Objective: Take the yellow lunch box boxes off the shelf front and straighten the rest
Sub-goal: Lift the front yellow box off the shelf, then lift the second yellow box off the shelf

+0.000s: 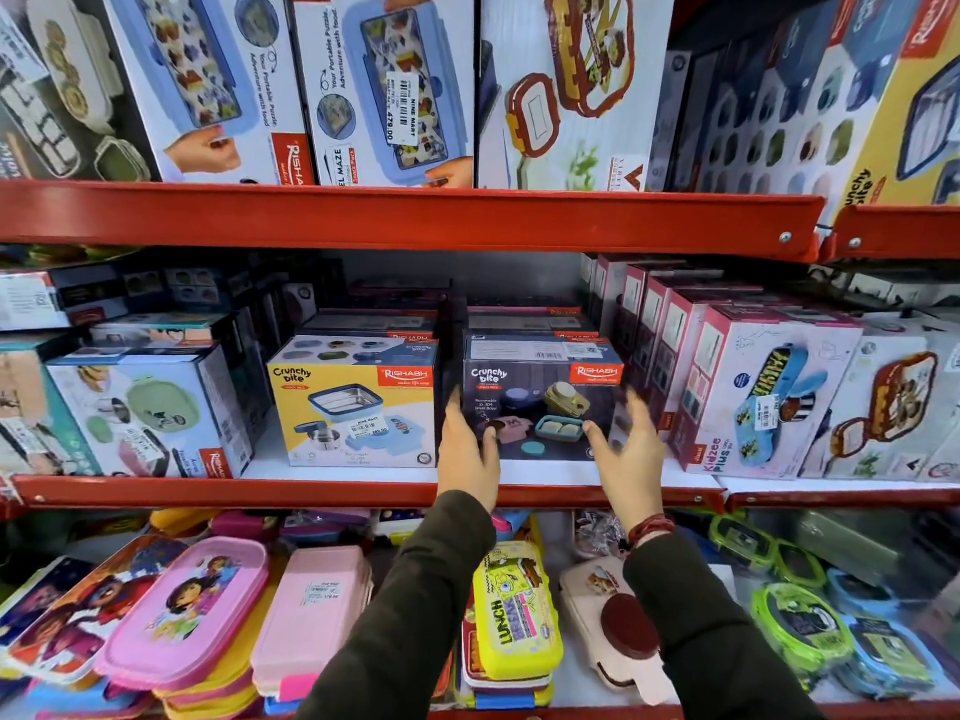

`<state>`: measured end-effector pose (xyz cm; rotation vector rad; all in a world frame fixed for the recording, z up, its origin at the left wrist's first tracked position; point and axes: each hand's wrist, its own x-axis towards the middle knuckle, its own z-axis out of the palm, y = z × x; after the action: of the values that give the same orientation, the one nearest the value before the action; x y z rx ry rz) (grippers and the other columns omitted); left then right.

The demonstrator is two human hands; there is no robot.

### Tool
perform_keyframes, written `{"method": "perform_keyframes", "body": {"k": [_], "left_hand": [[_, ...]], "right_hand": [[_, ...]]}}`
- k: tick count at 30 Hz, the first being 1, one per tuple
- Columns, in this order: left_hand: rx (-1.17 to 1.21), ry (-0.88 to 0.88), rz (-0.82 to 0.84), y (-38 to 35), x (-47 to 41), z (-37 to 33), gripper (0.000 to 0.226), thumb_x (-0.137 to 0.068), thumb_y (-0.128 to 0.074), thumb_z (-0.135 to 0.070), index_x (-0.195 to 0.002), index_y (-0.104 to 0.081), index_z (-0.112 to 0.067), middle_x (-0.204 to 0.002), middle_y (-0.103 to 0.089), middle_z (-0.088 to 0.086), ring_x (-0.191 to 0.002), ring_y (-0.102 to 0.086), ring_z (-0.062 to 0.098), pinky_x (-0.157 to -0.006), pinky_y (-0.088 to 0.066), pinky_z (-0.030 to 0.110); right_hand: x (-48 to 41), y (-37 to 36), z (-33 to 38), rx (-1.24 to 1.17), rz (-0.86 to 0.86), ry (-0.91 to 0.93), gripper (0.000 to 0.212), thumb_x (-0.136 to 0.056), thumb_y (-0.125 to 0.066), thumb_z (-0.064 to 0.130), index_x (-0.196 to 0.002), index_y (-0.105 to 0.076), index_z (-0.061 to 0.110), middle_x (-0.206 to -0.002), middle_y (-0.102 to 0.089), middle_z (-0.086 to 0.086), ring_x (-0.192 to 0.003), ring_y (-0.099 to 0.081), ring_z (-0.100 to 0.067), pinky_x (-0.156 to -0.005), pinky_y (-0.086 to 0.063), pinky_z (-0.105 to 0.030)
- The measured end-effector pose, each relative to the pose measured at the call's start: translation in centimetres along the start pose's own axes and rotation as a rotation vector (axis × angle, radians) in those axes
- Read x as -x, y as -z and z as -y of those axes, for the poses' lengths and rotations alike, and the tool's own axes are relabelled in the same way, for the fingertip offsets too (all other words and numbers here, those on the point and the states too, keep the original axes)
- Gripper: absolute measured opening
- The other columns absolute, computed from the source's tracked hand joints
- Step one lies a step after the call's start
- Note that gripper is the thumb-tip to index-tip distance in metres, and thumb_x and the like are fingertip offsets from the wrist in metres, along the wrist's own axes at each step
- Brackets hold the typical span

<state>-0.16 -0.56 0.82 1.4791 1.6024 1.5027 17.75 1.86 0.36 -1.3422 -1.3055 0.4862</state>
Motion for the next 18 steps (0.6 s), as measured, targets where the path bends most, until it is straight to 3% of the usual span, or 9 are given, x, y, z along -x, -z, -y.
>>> {"method": "perform_keyframes", "body": {"k": [3, 6, 7, 11, 13, 15, 16, 18], "left_hand": [[0.055, -0.087, -0.07, 1.0, 1.8, 0.2, 0.063, -0.101, -0.054, -0.016, -0.157, -0.025, -0.018, -0.16, -0.036, 0.003, -0.149, -0.034, 0.018, -0.124, -0.027, 0.031], [0.039, -0.22, -0.168, 3.1, 2.2, 0.1, 0.05, -0.101, -0.055, -0.019, -0.148, -0.038, -0.02, -0.148, -0.044, -0.004, -0.14, -0.04, 0.017, -0.121, -0.035, 0.042], [0.029, -0.242, -0.187, 4.0, 2.1, 0.1, 0.046, -0.101, -0.054, -0.019, -0.145, -0.041, -0.022, -0.143, -0.045, -0.006, -0.136, -0.042, 0.016, -0.118, -0.038, 0.044], [-0.012, -0.284, -0.278, 8.1, 1.2, 0.5, 0.045, -0.1, -0.053, -0.015, -0.144, -0.043, -0.015, -0.143, -0.048, 0.005, -0.134, -0.045, 0.019, -0.116, -0.036, 0.036], [-0.057, -0.27, -0.338, 10.3, 0.7, 1.4, 0.053, -0.1, -0.054, -0.014, -0.15, -0.038, -0.013, -0.149, -0.042, 0.011, -0.141, -0.039, 0.022, -0.12, -0.025, 0.019], [-0.061, -0.206, -0.383, 12.4, 0.2, 2.5, 0.066, -0.097, -0.056, -0.01, -0.156, -0.027, -0.008, -0.159, -0.03, 0.016, -0.148, -0.027, 0.023, -0.117, -0.012, 0.005], [-0.064, -0.162, -0.401, 13.4, -0.1, 3.0, 0.073, -0.096, -0.058, -0.011, -0.158, -0.02, -0.005, -0.162, -0.023, 0.018, -0.151, -0.022, 0.026, -0.119, -0.011, 0.008], [-0.095, -0.049, -0.388, 15.1, -0.8, 3.9, 0.083, -0.096, -0.061, -0.017, -0.159, -0.01, -0.001, -0.167, -0.014, 0.02, -0.155, -0.015, 0.034, -0.127, -0.014, 0.031]], "right_hand": [[2.1, -0.1, 1.2, -0.031, -0.154, 0.085, 0.062, -0.095, -0.073, 0.021, -0.15, -0.045, 0.017, -0.147, -0.049, -0.008, -0.135, -0.051, -0.023, -0.114, -0.045, -0.042], [4.5, -1.3, 3.4, -0.101, -0.237, 0.181, 0.045, -0.095, -0.071, 0.016, -0.137, -0.055, 0.022, -0.132, -0.052, -0.001, -0.113, -0.053, 0.009, -0.102, -0.045, -0.018], [5.1, -2.2, 4.1, -0.109, -0.226, 0.217, 0.04, -0.095, -0.071, 0.013, -0.132, -0.058, 0.022, -0.128, -0.055, -0.001, -0.108, -0.054, 0.013, -0.097, -0.046, -0.015], [7.3, -6.6, 6.6, -0.131, -0.052, 0.26, 0.03, -0.098, -0.065, 0.01, -0.125, -0.067, 0.021, -0.119, -0.066, 0.0, -0.099, -0.065, 0.001, -0.089, -0.054, -0.022], [8.1, -8.9, 7.5, -0.126, 0.07, 0.218, 0.033, -0.1, -0.062, 0.011, -0.132, -0.066, 0.017, -0.123, -0.069, -0.003, -0.101, -0.067, -0.001, -0.09, -0.055, -0.018], [8.8, -10.8, 8.5, -0.116, 0.19, 0.129, 0.039, -0.102, -0.059, 0.015, -0.142, -0.059, 0.015, -0.136, -0.067, -0.005, -0.115, -0.065, -0.009, -0.101, -0.054, -0.024], [8.9, -11.7, 8.7, -0.102, 0.239, 0.078, 0.043, -0.103, -0.058, 0.017, -0.146, -0.055, 0.014, -0.142, -0.064, -0.006, -0.123, -0.062, -0.013, -0.108, -0.052, -0.03], [8.7, -13.3, 8.6, -0.052, 0.304, 0.008, 0.049, -0.103, -0.055, 0.027, -0.15, -0.051, 0.013, -0.147, -0.062, -0.011, -0.132, -0.06, -0.021, -0.116, -0.048, -0.041]]}}
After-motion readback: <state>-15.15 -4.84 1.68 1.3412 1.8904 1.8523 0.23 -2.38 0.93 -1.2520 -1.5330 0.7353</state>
